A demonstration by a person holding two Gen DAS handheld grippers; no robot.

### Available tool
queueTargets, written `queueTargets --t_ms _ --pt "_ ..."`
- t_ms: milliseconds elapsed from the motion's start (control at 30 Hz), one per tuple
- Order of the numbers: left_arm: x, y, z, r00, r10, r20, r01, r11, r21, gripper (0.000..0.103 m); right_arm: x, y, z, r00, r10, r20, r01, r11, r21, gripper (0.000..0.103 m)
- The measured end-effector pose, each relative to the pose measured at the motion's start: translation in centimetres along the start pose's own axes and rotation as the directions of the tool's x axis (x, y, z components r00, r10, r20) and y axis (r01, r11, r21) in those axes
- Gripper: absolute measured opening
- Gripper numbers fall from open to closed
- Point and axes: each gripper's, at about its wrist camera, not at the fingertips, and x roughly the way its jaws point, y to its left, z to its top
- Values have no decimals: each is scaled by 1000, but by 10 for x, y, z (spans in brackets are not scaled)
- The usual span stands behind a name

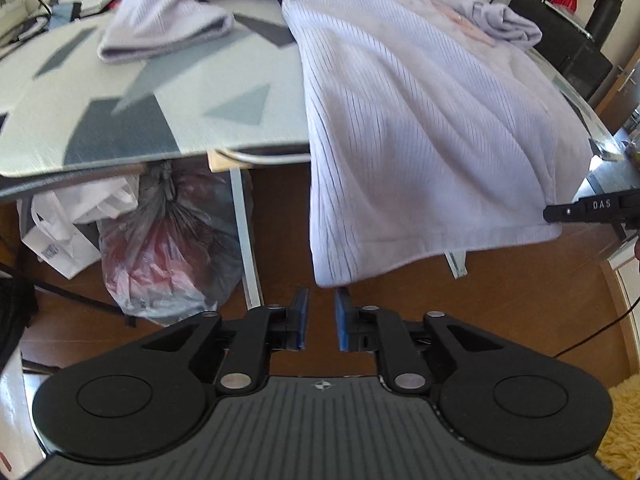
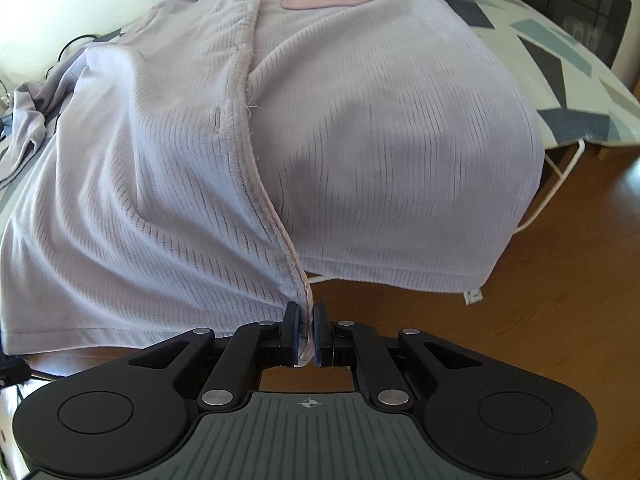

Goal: Fold clothes
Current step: 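Open both tools to release the hem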

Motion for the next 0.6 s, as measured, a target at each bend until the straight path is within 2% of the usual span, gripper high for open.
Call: queueTargets --t_ms 33,67,100,167,233,267,367,400,500,600 --pt "-4 0 2 1000 7 14 -7 1000 0 36 -2 1 1 1000 -14 7 14 1000 -2 15" --pt "-9 1 4 999 16 28 -16 1000 -3 52 -3 3 1 999 -28 15 28 1000 -4 21" --pt "-13 2 5 999 23 43 -22 1000 -7 61 -7 2 2 999 -41 27 41 999 -3 32" --pt "-22 3 6 997 29 70 -28 1000 -15 64 -18 -2 4 997 -45 65 45 999 7 39" --pt "-31 5 11 995 36 91 -33 999 -29 68 -31 -7 8 994 -40 102 36 999 37 59" --pt "-36 6 13 994 39 101 -36 999 -36 69 -39 -10 10 991 -40 124 34 998 55 63" --pt "-50 6 21 987 56 148 -48 997 -60 79 -61 -17 17 981 -30 190 12 995 95 75" --pt "-54 5 25 984 63 166 -52 996 -68 84 -69 -17 20 976 -27 214 5 994 105 84" --pt "-64 2 38 971 81 227 -63 994 -84 95 -90 -19 23 956 -17 293 -13 995 98 102" --pt "-67 -3 53 964 76 255 -56 995 -84 100 -102 -14 34 939 2 345 -25 998 61 102"
